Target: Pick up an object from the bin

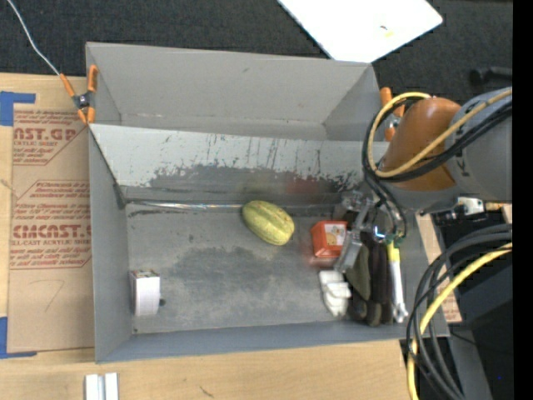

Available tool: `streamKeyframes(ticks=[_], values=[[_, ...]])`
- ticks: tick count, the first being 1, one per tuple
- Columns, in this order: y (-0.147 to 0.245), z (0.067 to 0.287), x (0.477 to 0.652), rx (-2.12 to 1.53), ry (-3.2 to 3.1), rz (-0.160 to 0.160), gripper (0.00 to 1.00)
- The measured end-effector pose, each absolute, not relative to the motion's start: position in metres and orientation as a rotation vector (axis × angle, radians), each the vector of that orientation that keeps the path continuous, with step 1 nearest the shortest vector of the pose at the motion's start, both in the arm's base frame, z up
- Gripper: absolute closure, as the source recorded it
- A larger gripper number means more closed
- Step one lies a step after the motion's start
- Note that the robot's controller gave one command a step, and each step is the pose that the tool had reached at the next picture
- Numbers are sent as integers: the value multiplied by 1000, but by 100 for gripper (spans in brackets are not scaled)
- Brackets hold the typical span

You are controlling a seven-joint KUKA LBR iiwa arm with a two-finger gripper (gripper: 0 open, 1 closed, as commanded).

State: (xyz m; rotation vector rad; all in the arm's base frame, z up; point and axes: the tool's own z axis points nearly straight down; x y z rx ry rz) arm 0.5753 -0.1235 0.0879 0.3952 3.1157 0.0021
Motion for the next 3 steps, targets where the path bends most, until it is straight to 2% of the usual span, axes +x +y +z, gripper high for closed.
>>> streamKeyframes(ticks=[1, 2, 3], values=[[-90, 70, 565, 353, 3118, 1, 0], [-104, 70, 543, 703, 3058, 5, 0], [-89, 72, 540, 476, 3091, 1, 100]])
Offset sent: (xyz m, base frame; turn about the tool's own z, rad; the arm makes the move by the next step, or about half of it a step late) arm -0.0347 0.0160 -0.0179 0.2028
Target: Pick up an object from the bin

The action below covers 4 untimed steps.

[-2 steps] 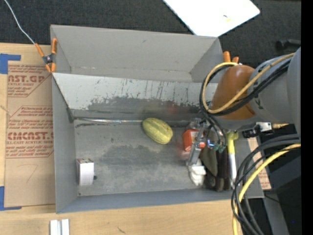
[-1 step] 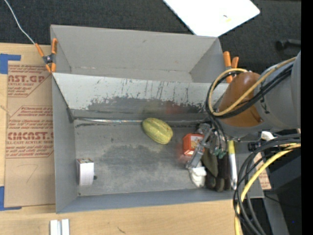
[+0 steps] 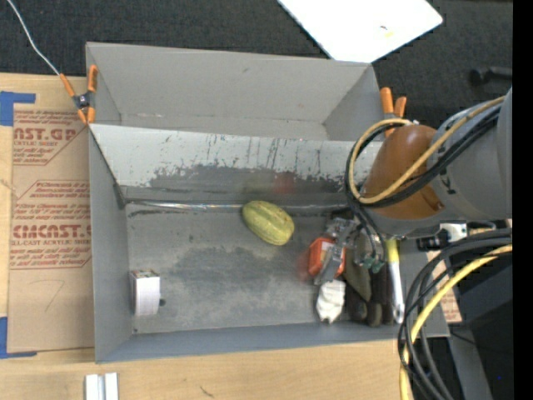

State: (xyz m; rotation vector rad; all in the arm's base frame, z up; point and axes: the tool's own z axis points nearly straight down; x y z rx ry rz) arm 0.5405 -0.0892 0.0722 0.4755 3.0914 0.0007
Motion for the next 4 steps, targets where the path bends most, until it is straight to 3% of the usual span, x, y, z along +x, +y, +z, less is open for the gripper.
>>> streamKeyframes(ticks=[1, 2, 3, 4], values=[[-89, 72, 540, 476, 3091, 1, 100], [-91, 154, 527, 482, 3096, 2, 100], [-89, 110, 535, 470, 3085, 0, 100], [-95, 81, 537, 602, 3074, 4, 100]])
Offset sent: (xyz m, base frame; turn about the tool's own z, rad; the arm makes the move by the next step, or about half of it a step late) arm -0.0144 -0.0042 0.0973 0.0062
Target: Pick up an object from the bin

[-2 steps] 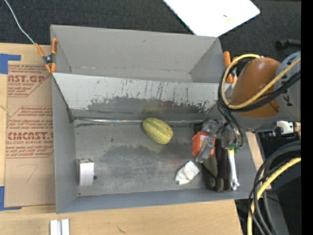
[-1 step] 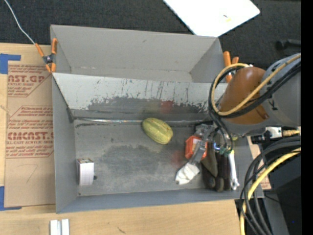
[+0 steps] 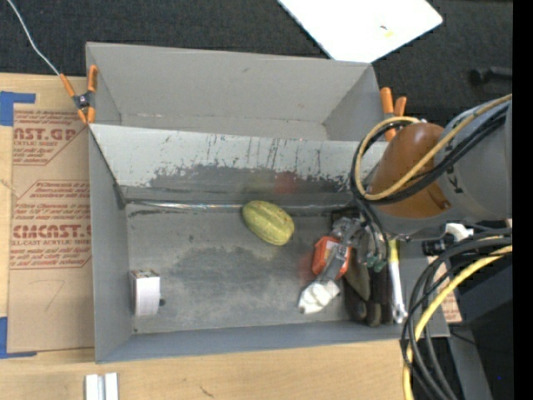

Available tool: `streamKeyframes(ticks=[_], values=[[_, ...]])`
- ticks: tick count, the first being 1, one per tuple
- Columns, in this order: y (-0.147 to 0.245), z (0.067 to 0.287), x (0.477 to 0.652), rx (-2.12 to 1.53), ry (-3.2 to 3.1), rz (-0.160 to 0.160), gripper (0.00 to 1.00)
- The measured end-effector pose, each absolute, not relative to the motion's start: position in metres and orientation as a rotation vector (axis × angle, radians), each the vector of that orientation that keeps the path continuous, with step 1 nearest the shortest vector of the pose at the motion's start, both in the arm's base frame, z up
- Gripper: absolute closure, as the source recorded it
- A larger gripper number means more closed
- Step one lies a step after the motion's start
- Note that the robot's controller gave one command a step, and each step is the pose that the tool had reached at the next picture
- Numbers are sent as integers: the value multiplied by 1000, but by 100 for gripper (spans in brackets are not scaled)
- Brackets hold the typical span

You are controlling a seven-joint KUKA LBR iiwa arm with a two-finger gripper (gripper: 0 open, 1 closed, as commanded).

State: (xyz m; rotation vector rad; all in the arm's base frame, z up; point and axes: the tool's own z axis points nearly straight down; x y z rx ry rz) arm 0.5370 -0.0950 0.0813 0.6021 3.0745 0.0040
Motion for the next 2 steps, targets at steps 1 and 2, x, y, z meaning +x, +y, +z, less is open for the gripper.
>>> streamKeyframes(ticks=[1, 2], values=[[-95, 81, 537, 602, 3074, 4, 100], [-95, 81, 537, 603, 3074, 3, 100]])
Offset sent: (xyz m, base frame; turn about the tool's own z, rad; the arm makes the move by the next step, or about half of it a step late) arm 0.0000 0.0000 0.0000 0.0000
